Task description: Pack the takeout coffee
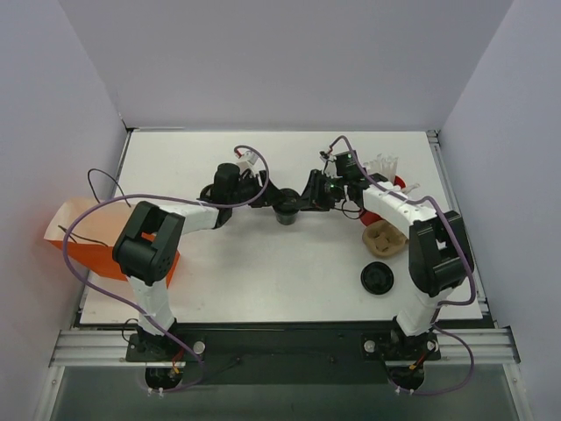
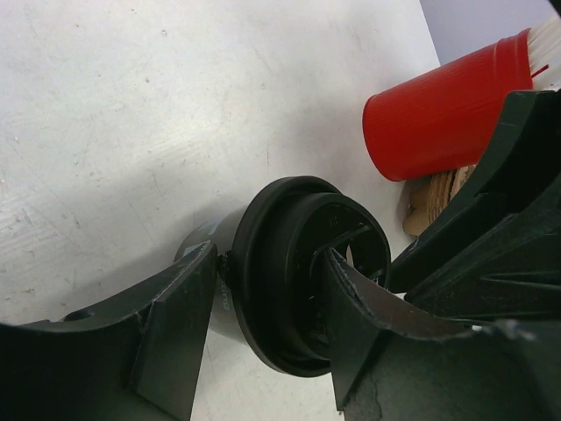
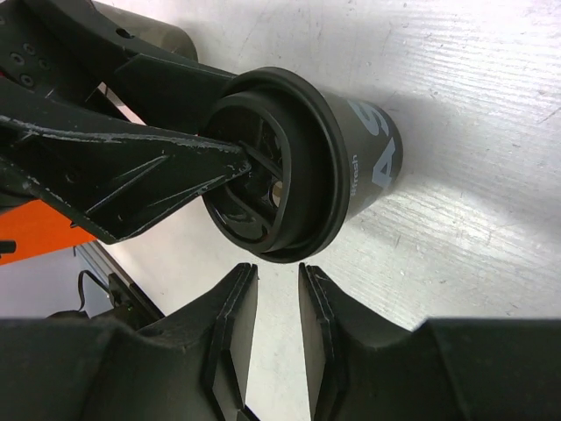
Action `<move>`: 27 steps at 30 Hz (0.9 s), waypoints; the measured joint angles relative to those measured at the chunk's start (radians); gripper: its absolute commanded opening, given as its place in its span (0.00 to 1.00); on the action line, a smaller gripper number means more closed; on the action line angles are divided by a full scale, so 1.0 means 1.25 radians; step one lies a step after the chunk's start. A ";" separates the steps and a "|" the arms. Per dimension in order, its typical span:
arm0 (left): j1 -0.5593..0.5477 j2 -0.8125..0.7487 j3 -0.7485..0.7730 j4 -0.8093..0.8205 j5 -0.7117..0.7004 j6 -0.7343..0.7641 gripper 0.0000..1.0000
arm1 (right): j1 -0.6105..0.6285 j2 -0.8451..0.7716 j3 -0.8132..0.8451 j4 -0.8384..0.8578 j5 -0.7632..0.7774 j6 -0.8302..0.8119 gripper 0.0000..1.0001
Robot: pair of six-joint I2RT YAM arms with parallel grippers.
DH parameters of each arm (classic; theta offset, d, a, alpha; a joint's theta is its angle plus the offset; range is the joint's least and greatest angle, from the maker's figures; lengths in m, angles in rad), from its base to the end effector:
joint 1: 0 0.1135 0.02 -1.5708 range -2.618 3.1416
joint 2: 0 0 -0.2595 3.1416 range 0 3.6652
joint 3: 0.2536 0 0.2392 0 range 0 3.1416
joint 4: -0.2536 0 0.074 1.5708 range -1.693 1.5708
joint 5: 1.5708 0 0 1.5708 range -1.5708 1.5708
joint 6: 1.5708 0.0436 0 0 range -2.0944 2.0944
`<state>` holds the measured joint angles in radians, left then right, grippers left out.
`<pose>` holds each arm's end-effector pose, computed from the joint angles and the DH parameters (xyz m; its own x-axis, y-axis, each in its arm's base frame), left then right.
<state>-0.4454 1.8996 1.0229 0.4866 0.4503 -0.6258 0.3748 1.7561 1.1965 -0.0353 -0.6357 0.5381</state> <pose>0.3553 -0.1907 0.1764 -0.7181 -0.2415 -0.6527 0.4078 0.6139 -0.6759 0.3500 0.1655 0.2354 -0.8333 0.1153 -0.5406 -0.3786 0.5936 0.7102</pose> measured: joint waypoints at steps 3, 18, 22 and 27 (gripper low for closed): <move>0.000 -0.002 0.026 -0.060 0.005 0.000 0.63 | -0.001 -0.013 0.000 -0.015 0.003 -0.007 0.28; 0.007 -0.019 0.114 -0.318 0.021 0.023 0.78 | -0.007 -0.083 0.002 -0.082 0.067 -0.042 0.31; 0.008 -0.021 0.146 -0.390 0.023 0.041 0.80 | -0.007 -0.083 0.002 -0.103 0.098 -0.056 0.30; 0.009 -0.022 0.167 -0.443 0.028 0.052 0.80 | -0.007 -0.083 0.002 -0.115 0.113 -0.064 0.30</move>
<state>-0.4347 1.8721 1.2316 -0.0669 0.4854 -0.5610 0.3664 1.6527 1.1988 -0.1791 -0.4942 0.4576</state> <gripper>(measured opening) 0.797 0.302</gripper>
